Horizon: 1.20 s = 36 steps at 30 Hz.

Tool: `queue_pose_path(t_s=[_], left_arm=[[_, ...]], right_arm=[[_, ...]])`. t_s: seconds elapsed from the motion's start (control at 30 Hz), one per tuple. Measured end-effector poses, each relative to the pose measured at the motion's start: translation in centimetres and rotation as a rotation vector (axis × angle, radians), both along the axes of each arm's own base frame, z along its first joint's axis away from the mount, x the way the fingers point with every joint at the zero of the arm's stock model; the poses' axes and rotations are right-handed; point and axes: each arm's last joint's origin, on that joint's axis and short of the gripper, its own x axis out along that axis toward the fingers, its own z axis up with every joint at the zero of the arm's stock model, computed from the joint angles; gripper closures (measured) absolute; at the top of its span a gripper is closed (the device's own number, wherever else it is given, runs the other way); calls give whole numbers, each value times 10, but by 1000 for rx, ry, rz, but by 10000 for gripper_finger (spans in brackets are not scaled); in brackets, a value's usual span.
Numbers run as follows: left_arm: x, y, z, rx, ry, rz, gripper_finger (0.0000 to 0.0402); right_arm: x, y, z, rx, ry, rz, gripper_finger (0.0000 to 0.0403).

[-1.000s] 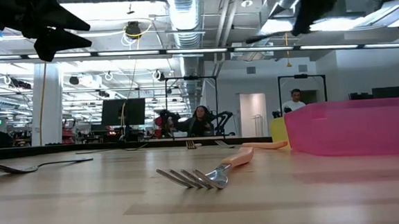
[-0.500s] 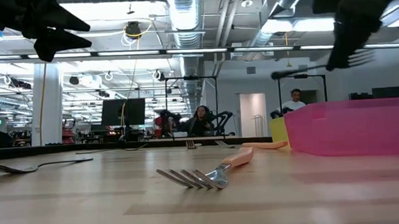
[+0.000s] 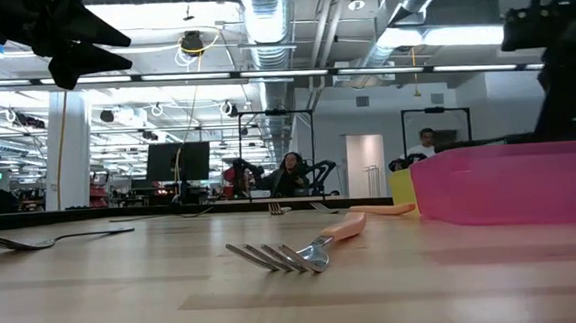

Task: Sort silverware by color (type)
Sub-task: Put the black fork into the red bin

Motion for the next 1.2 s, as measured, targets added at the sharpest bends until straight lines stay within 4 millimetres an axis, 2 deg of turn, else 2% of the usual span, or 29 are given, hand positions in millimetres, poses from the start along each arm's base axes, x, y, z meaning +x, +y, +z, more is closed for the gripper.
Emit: queue_pose_path(t_s=[0.23,0.77,1.03,1.2], left_arm=[[0,0,0,1,0,3,187],[-1,1,0,17,-3,53,187],[-1,2,0,17,-3,54,187],[-1,1,0,17,-3,53,187]], right_arm=[[-14,11,-15,9,-34,-12,368],[-37,10,-59,52,-66,-85,367],[-39,8,-63,68,-55,-113,364],[-40,9,-64,91,-41,-118,337]])
